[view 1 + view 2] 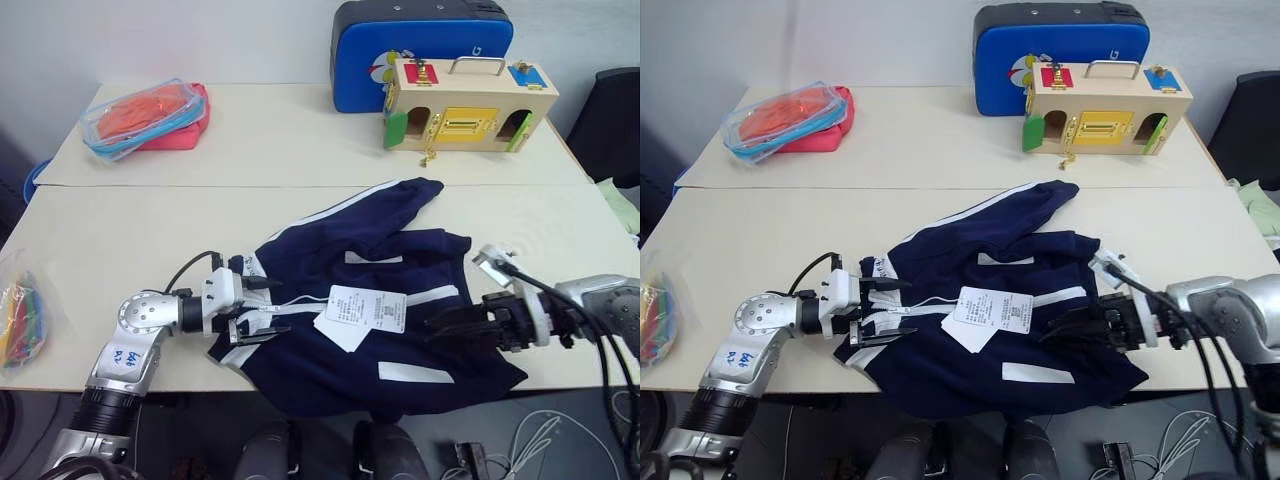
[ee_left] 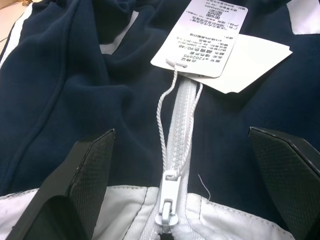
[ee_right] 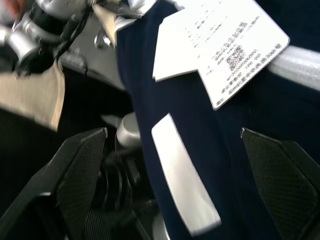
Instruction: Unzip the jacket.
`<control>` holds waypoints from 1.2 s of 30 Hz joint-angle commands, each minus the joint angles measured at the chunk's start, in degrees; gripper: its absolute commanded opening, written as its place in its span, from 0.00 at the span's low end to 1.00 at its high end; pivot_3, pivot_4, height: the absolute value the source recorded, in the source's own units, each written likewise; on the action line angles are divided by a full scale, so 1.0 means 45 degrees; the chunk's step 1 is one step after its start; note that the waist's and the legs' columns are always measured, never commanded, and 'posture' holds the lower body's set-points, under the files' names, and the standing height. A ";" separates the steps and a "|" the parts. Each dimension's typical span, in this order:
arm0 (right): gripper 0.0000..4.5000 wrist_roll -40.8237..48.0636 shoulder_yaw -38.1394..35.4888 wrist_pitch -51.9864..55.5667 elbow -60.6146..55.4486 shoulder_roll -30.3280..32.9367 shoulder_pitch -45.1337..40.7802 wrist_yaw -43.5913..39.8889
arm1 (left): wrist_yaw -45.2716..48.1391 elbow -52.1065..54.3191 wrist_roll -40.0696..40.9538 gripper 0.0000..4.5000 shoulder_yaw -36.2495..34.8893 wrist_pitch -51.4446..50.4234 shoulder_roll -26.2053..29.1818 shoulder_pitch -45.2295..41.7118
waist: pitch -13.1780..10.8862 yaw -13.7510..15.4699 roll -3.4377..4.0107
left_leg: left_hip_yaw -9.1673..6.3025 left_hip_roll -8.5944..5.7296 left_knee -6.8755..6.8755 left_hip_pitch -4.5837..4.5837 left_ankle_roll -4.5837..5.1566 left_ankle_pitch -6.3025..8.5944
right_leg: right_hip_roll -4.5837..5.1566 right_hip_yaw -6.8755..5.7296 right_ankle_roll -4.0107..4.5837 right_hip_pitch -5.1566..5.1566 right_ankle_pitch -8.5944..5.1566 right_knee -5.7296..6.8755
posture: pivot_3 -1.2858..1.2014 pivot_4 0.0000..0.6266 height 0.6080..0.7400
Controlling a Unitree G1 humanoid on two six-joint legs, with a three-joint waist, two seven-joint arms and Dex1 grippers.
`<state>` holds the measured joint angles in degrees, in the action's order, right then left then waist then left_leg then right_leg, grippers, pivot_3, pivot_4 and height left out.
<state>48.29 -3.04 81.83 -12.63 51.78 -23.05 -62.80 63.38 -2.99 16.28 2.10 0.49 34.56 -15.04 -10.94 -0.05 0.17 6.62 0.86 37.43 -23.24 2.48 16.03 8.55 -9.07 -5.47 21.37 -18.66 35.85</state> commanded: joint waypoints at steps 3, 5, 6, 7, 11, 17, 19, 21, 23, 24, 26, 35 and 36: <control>1.00 0.0396 -0.1072 0.1272 -0.0438 -0.2079 -0.0040 0.2465 | 0.0087 0.0209 0.0271 1.00 -0.0309 0.0210 0.0143 -0.0048 | 0.0000 0.0033 0.0000 | 0.0006 -0.0007 0.0001 -0.0012 0.0002 0.0000 | -0.0002 0.0001 0.0000 0.0006 0.0000 0.0022 | 0.52 0.24 1.00; 1.00 0.0227 -0.0967 0.1075 -0.0532 -0.2565 0.0010 0.3009 | 0.0083 0.0218 0.0282 1.00 -0.0341 0.0194 0.0185 -0.0030 | 0.0000 0.0030 0.0000 | 0.0006 -0.0014 0.0002 -0.0012 0.0004 0.0000 | -0.0003 0.0002 -0.0001 0.0005 0.0000 0.0026 | 0.52 0.24 1.00; 1.00 0.0190 -0.1011 0.1038 -0.0482 -0.2800 -0.0003 0.3281 | 0.0083 0.0224 0.0286 1.00 -0.0345 0.0189 0.0200 -0.0022 | 0.0000 0.0027 0.0000 | 0.0006 -0.0014 0.0001 -0.0013 0.0004 0.0000 | -0.0004 0.0002 -0.0001 0.0005 0.0001 0.0025 | 0.52 0.24 1.00; 1.00 0.0210 -0.1114 0.1056 -0.0346 -0.3088 -0.0074 0.3551 | 0.0086 0.0250 0.0301 1.00 -0.0354 0.0183 0.0215 0.0001 | 0.0000 0.0017 0.0000 | 0.0005 -0.0013 -0.0001 -0.0012 0.0004 0.0000 | -0.0007 0.0002 -0.0001 0.0005 0.0000 0.0025 | 0.52 0.24 1.00; 1.00 0.0609 -0.1788 0.1444 0.0136 -0.4555 -0.0585 0.4436 | 0.0061 0.0388 0.0319 1.00 -0.0415 0.0118 0.0265 0.0149 | 0.0001 -0.0049 0.0000 | 0.0011 -0.0009 -0.0008 -0.0009 0.0002 -0.0002 | -0.0015 0.0008 -0.0001 0.0012 0.0000 0.0031 | 0.52 0.24 1.00; 1.00 0.0572 -0.2159 0.2019 0.0587 -0.6149 -0.1090 0.5502 | 0.0034 0.0506 0.0294 1.00 -0.0521 0.0043 0.0294 0.0315 | 0.0001 -0.0041 0.0001 | 0.0021 -0.0007 -0.0027 -0.0010 -0.0007 -0.0008 | -0.0027 0.0014 -0.0001 0.0025 0.0000 0.0032 | 0.52 0.24 1.00; 1.00 0.0597 -0.2208 0.2225 0.0660 -0.6405 -0.1179 0.5661 | 0.0022 0.0539 0.0275 1.00 -0.0539 0.0035 0.0325 0.0372 | 0.0000 -0.0045 0.0001 | 0.0025 -0.0008 -0.0028 -0.0010 -0.0005 -0.0009 | -0.0027 0.0016 -0.0001 0.0025 0.0000 0.0033 | 0.52 0.24 1.00; 1.00 0.0946 -0.2243 0.2351 0.0767 -0.6511 -0.1237 0.5763 | 0.0015 0.0560 0.0282 1.00 -0.0585 0.0029 0.0362 0.0419 | 0.0001 -0.0044 0.0001 | 0.0026 -0.0008 -0.0030 -0.0010 -0.0004 -0.0008 | -0.0028 0.0017 -0.0001 0.0026 0.0000 0.0032 | 0.52 0.24 1.00; 1.00 0.1531 -0.1908 0.2370 0.0742 -0.6347 -0.1223 0.5637 | 0.0000 0.0579 0.0294 1.00 -0.0645 0.0017 0.0409 0.0469 | 0.0000 -0.0040 0.0001 | 0.0027 -0.0008 -0.0030 -0.0010 -0.0003 -0.0008 | -0.0026 0.0018 -0.0001 0.0027 0.0000 0.0031 | 0.52 0.24 1.00; 1.00 0.1480 -0.1684 0.2370 0.0774 -0.6375 -0.1209 0.5803 | -0.0008 0.0564 0.0289 1.00 -0.0660 0.0033 0.0431 0.0495 | 0.0001 -0.0046 0.0001 | 0.0026 -0.0008 -0.0030 -0.0011 -0.0002 -0.0007 | -0.0026 0.0018 -0.0001 0.0027 0.0000 0.0031 | 0.52 0.24 1.00; 1.00 0.1081 -0.1332 0.2370 0.0867 -0.6540 -0.1148 0.6192 | -0.0037 0.0555 0.0285 1.00 -0.0659 0.0048 0.0450 0.0521 | 0.0001 -0.0051 0.0001 | 0.0027 -0.0008 -0.0031 -0.0010 -0.0002 -0.0007 | -0.0025 0.0019 -0.0001 0.0027 0.0000 0.0031 | 0.52 0.24 1.00; 0.81 0.0906 -0.1559 0.2370 0.1685 -0.7532 -0.1316 0.7137 | 0.0014 0.0297 0.0178 1.00 -0.0503 0.0198 0.0366 0.0355 | 0.0018 -0.0210 -0.0026 | 0.0028 -0.0002 -0.0053 0.0002 -0.0013 -0.0013 | -0.0030 0.0021 -0.0001 0.0028 0.0000 0.0033 | 0.52 0.24 1.00; 0.73 0.0998 -0.1644 0.2370 0.1740 -0.7593 -0.1352 0.7198 | 0.0041 0.0236 0.0169 1.00 -0.0489 0.0214 0.0365 0.0300 | 0.0018 -0.0233 -0.0026 | 0.0029 -0.0002 -0.0055 0.0002 -0.0013 -0.0014 | -0.0031 0.0021 -0.0001 0.0029 0.0000 0.0034 | 0.52 0.24 1.00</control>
<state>52.18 -9.77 92.29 -5.05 18.18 -28.82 -31.45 63.40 -2.66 16.47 0.22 0.50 36.17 -13.19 -10.86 -1.10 0.06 6.76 0.85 37.18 -23.23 2.42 15.97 8.41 -8.98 -5.47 21.50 -18.66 36.01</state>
